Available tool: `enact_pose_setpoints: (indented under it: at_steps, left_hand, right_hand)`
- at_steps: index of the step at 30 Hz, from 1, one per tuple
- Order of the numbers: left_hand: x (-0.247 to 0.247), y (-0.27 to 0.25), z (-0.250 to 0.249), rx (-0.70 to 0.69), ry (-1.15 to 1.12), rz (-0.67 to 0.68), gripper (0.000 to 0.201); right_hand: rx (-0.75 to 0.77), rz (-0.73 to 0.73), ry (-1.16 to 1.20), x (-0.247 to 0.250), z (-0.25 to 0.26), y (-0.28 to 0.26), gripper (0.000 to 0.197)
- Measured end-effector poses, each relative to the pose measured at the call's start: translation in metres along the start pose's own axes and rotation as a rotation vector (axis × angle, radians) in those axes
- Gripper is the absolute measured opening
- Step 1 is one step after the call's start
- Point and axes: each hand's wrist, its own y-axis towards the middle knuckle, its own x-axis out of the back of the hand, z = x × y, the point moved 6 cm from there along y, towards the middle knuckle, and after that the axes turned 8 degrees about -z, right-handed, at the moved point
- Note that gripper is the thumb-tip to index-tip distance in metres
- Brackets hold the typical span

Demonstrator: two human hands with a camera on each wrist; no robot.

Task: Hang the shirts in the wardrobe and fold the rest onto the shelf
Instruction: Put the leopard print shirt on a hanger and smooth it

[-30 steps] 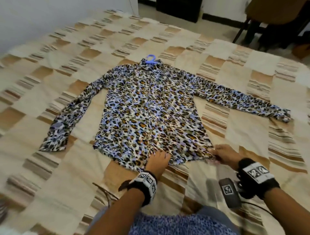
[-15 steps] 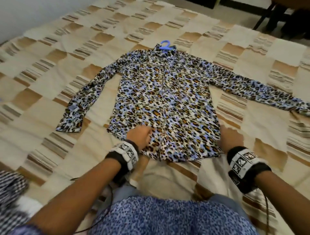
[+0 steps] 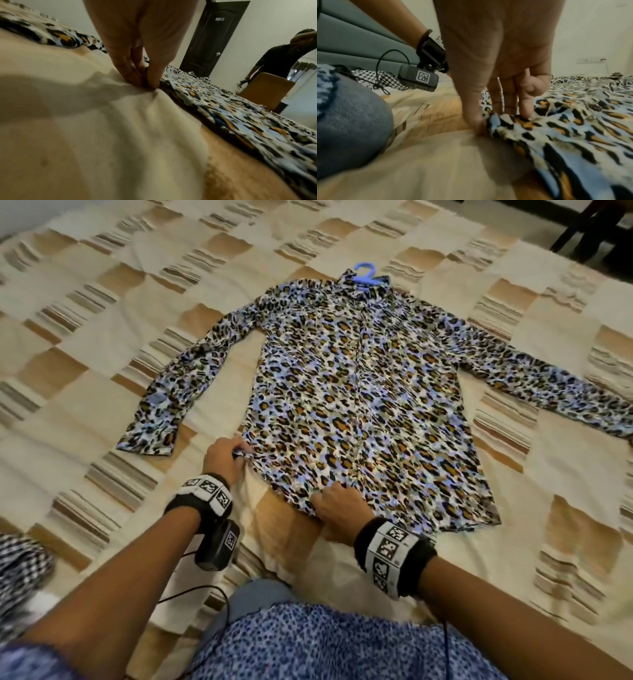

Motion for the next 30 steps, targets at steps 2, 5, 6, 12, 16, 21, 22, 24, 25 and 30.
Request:
enact_pose_setpoints:
  at_steps: [2,5,6,12,16,21,22,24,25,30]
  left_hand:
    - [0.004,0.0,0.002,0.049,-0.072,-0.042,0.015]
    - [0.012,-0.005,0.004,0.084,-0.129,-0.073,0.013]
    - [0.016,-0.007,0.004,0.086,-0.131,-0.074,0.013]
    - [0.031,-0.025,0.024,0.085,-0.081,-0.046,0.019]
    - [0.035,-0.038,0.038,0.131,-0.008,-0.031,0.018]
    - [0.033,-0.026,0.022,0.174,0.196,0.038,0.03]
    - [0.034,-0.022,0.01,0.153,0.243,0.026,0.03]
    - [0.029,-0.014,-0.021,0.074,0.306,-0.014,0.022]
    - [0.023,-0.01,-0.038,0.012,0.322,-0.021,0.019]
    - [-0.048,-0.018,-0.156,-0.522,0.309,0.113,0.03]
  right_hand:
    - [-0.02,-0.034,-0.03,0.004,-0.005,0.002,0.021]
    - [0.009,-0.027,-0.052,0.009,-0.013,-0.002,0.024]
    - [0.035,-0.02,-0.039,0.009,-0.014,-0.004,0.025]
    - [0.128,0.033,0.084,-0.005,0.01,-0.017,0.023]
    - [0.144,0.07,0.092,-0.014,0.018,-0.011,0.022]
    - [0.118,-0.033,0.16,-0.003,0.008,-0.015,0.021]
    - [0.088,-0.08,0.215,0.002,-0.001,-0.019,0.025]
    - [0.004,-0.21,0.324,0.012,-0.028,-0.026,0.032]
    - [-0.053,-0.269,0.358,0.016,-0.045,-0.027,0.034]
    - [-0.314,-0.386,0.31,0.008,-0.134,-0.015,0.048]
